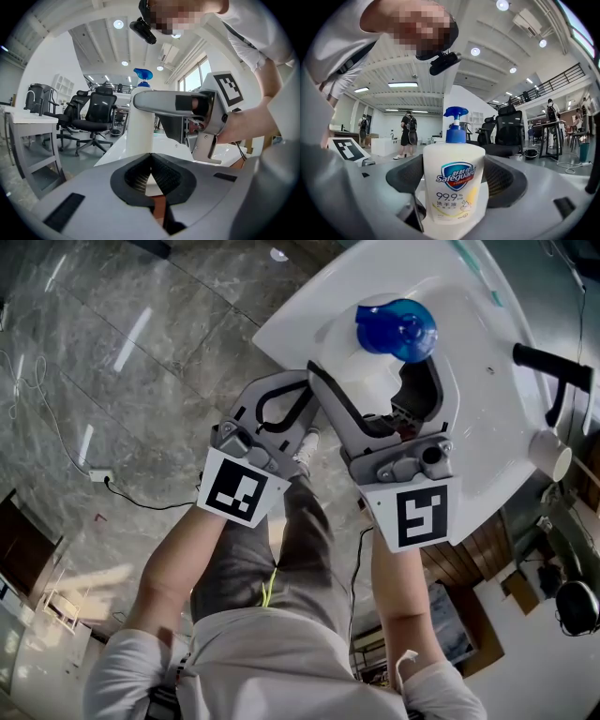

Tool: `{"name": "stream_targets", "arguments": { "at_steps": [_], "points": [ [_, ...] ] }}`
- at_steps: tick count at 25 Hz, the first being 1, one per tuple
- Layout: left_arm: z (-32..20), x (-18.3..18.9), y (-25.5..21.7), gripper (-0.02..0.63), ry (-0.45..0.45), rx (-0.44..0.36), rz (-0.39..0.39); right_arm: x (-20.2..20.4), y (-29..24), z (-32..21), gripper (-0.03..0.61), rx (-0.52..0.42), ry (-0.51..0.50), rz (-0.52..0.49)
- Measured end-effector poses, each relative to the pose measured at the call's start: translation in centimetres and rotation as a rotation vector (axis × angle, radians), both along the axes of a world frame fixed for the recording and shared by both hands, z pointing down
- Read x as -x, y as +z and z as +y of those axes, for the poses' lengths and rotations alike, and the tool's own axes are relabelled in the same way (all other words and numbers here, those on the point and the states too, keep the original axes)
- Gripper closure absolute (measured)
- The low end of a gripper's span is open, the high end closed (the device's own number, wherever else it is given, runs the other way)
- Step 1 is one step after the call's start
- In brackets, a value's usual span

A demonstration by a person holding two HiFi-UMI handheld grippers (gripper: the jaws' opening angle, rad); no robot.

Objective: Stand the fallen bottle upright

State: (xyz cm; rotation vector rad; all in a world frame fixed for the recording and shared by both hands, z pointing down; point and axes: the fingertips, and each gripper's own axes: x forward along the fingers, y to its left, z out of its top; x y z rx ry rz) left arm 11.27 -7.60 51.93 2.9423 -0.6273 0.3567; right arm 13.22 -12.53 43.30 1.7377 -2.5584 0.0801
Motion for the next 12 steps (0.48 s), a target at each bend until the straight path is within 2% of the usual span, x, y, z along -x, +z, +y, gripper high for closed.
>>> {"name": "stream_targets", "arguments": {
  "at_steps": [12],
  "points": [
    [0.48,-0.48,0.31,0.597,0.004,-0.005,-0.015,-0.18,0.72,1.05,0.213,0.033,-0.038,-0.026]
  ]
}}
